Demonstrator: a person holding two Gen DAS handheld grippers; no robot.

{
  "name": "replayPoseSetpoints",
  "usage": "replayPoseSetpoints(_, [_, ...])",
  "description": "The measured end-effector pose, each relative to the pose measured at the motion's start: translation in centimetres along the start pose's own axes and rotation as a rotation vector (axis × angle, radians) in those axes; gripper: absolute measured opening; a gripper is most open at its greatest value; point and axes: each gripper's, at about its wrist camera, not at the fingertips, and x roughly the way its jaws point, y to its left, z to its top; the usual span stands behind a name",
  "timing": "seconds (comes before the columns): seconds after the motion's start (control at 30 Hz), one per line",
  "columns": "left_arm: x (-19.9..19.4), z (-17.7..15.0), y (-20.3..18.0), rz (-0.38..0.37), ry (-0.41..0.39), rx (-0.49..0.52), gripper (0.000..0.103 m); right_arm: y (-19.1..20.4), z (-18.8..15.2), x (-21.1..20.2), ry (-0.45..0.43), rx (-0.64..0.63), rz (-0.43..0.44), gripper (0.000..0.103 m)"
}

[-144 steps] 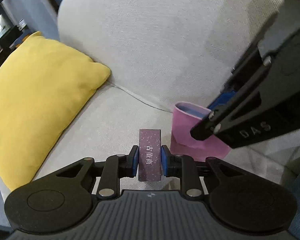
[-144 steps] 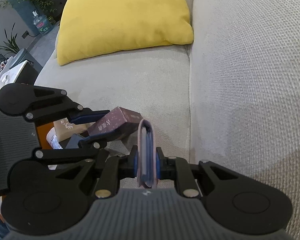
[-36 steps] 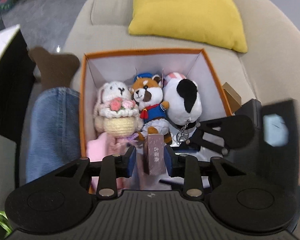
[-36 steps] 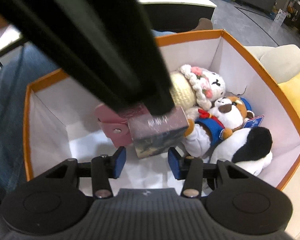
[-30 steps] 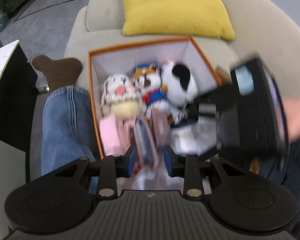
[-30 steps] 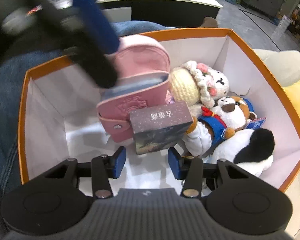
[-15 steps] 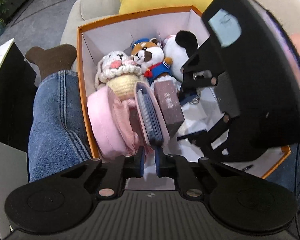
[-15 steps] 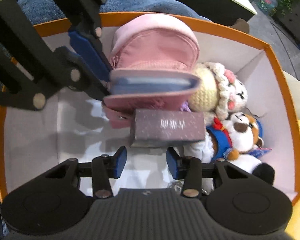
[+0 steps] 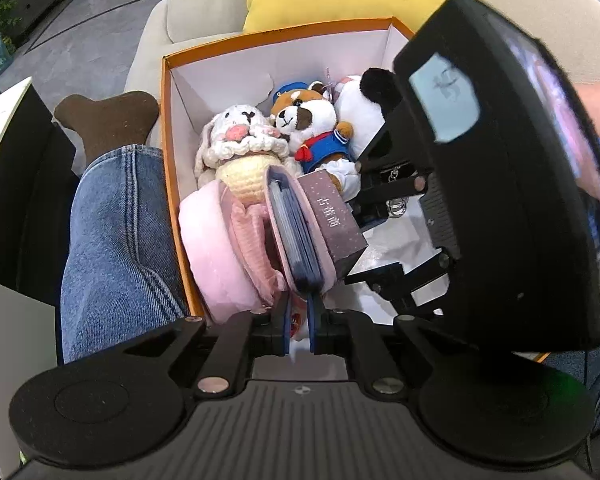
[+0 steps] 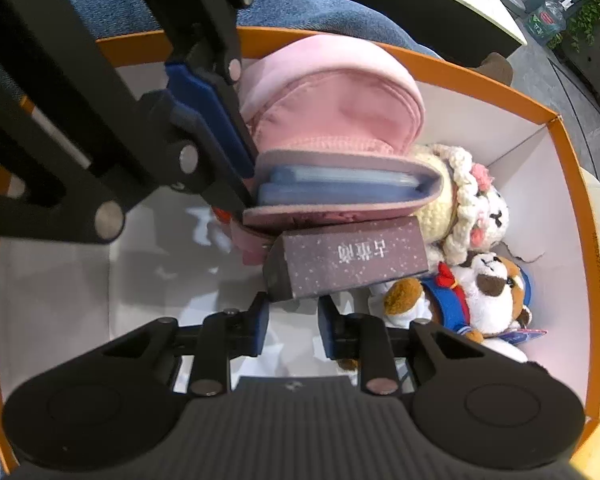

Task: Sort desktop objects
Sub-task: 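Move both tools back to the gold box and grey box on the sofa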

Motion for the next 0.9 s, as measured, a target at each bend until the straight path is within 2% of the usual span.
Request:
replayPoseSetpoints(0.07, [-0.3,0.0,0.0,-0.009,0.019,-0.003,0.01,-0.3,0.0,-0.5,0.012,0.013,0.0,0.041])
replayPoseSetpoints(0.17, [-1.6,-0.5,-0.2,-0.016,0.021,0.002,0.01,-1.0,-0.5,-1.9,0.008,0.056,-0.003,0.043])
replayPoseSetpoints(0.27, [-3.6,-0.8,-0.7,-0.02,-0.004,0.008,0.011,-1.9,-2.0,-4.8,-0.051,0.131,0.006,0.043])
replayPoseSetpoints(0.33, [-4.9,-0.7,-1.4,-0.029,-0.034,0.023,0.014,-3.7,-4.3,-7.1,-0.102,0.216,0.016,0.043])
replayPoseSetpoints(0.4, [-5.9,-0.3,-2.3,-0.042,-0.06,0.044,0.016,-4.1,-5.1,-8.9,-0.143,0.311,0.018,0.043])
replayPoseSetpoints(0.47, [-6.6,0.4,-3.7,-0.05,-0.084,0.076,0.017,-4.0,-7.7,-11.4,-0.168,0.425,0.011,0.043])
replayPoseSetpoints(0.53, [-7.0,1.3,-5.3,-0.059,-0.107,0.11,0.017,-2.1,-10.9,-14.0,-0.184,0.539,-0.006,0.043])
replayPoseSetpoints(0.63, [-7.4,2.6,-7.6,-0.088,-0.139,0.154,0.017,-3.1,-14.1,-16.3,-0.211,0.713,-0.033,0.043])
replayPoseSetpoints(0.77, [-7.0,4.7,-10.8,-0.126,-0.17,0.205,0.019,-1.8,-20.0,-18.5,-0.171,0.958,-0.12,0.044])
replayPoseSetpoints(0.8, [-6.6,5.2,-11.4,-0.138,-0.171,0.212,0.019,-1.7,-22.3,-19.1,-0.165,1.02,-0.133,0.044])
replayPoseSetpoints(0.9, [-5.0,6.9,-13.3,-0.17,-0.167,0.234,0.022,-1.6,-26.2,-19.7,-0.168,1.201,-0.15,0.044])
